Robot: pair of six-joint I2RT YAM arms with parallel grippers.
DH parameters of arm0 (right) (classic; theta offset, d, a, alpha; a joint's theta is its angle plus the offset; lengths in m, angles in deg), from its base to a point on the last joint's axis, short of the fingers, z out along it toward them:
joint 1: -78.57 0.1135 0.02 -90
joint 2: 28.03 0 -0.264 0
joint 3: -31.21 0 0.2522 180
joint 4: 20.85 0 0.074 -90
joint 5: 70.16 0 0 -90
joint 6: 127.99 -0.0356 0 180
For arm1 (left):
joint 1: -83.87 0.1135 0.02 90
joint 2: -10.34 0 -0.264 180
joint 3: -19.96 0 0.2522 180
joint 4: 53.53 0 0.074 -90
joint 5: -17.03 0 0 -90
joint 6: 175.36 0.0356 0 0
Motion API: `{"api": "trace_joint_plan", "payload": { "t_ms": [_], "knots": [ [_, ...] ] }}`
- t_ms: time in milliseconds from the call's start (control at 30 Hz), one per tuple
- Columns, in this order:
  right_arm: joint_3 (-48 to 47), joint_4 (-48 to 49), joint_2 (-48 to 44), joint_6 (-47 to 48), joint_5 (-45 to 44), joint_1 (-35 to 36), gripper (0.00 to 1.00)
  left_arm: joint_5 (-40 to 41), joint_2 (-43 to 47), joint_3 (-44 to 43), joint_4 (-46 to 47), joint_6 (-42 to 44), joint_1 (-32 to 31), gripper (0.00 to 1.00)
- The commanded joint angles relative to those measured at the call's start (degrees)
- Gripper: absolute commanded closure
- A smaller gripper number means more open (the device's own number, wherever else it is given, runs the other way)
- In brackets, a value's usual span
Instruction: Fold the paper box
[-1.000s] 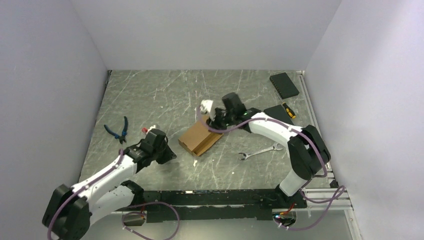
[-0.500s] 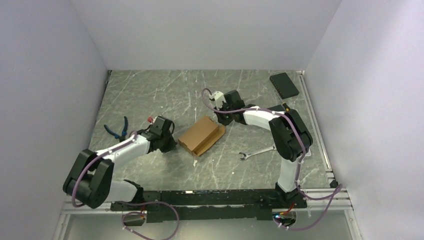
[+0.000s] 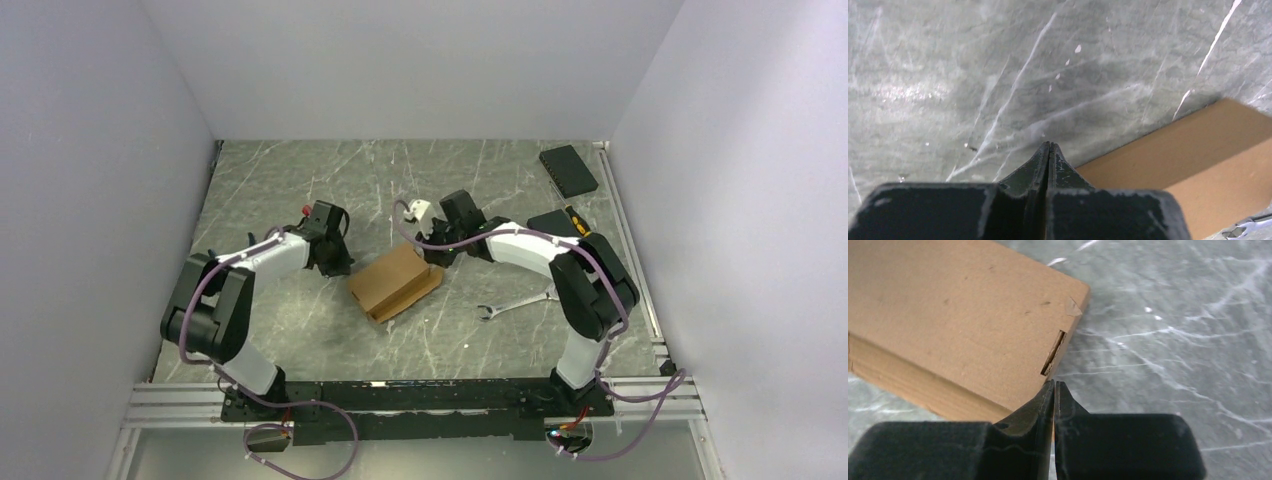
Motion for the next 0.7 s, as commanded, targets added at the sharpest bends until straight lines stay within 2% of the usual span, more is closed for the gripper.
{"api": "trace_joint_plan", "payload": {
  "t_ms": [0, 133, 233, 400, 467, 533, 600, 667],
  "knots": [
    [2.3, -1.9, -4.8, 4.0, 3.3, 2.2, 0.92, -2.0, -3.1, -4.3, -1.5, 4.8, 0.7, 0.95],
    [4.7, -3.1, -6.8, 4.3, 3.5, 3.1, 0.91, -3.1, -5.5, -7.2, -2.0, 6.1, 1.2, 0.96],
    [5.8, -3.2, -8.9, 4.6, 1.6, 2.8, 0.89, -1.0, -5.5, -10.1, -4.4, 7.5, 1.7, 0.97],
    [4.3, -3.7, -12.1, 5.5, 3.7, -0.3, 0.76, 5.6, 2.0, -11.0, -7.9, 9.5, 2.1, 0.97],
    [3.7, -3.0, -12.9, 4.9, 4.5, -1.5, 0.65, 5.6, 7.7, -8.2, -7.9, 9.0, 2.1, 0.93],
    [2.3, -2.7, -12.5, 2.6, 7.0, -2.4, 0.47, 3.9, 13.7, -4.2, -7.5, 7.3, 2.1, 0.88],
    [0.0, -2.4, -10.5, -3.5, 12.7, -3.5, 0.32, 1.2, 19.8, 0.4, -7.2, 5.1, 2.1, 0.83],
    [-3.5, -1.7, -6.2, -9.2, 20.3, -4.3, 0.20, -2.4, 26.8, 5.1, -6.6, 2.1, 2.1, 0.76]
  ]
}}
